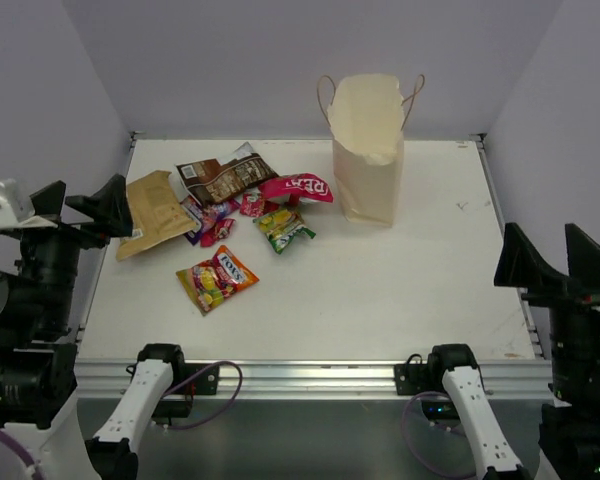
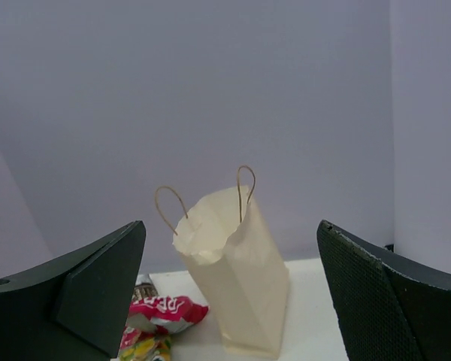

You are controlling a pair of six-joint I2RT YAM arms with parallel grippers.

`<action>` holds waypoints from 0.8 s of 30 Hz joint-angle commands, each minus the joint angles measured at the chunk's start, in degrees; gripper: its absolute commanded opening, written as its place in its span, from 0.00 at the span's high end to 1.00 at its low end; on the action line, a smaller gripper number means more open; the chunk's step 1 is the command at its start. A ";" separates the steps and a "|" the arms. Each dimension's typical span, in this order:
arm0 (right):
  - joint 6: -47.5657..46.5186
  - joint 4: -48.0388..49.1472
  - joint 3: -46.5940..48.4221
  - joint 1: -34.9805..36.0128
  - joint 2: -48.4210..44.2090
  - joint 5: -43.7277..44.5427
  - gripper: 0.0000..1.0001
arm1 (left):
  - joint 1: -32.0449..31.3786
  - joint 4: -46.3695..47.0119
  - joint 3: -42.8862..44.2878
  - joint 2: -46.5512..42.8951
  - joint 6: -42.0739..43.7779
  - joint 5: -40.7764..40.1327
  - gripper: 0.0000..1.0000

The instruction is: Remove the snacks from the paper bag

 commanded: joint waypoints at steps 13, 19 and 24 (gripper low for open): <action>-7.04 7.70 -7.96 4.71 -8.97 3.17 0.01 | -6.23 -6.49 4.49 -3.69 5.00 -10.81 0.00; -7.04 7.62 -7.44 5.15 -8.10 3.08 0.01 | -7.03 -6.67 4.94 -3.69 5.09 -11.77 0.00; -7.56 7.88 -8.23 5.15 -8.62 3.34 0.01 | -7.55 -5.70 3.01 -4.13 5.52 -13.09 0.00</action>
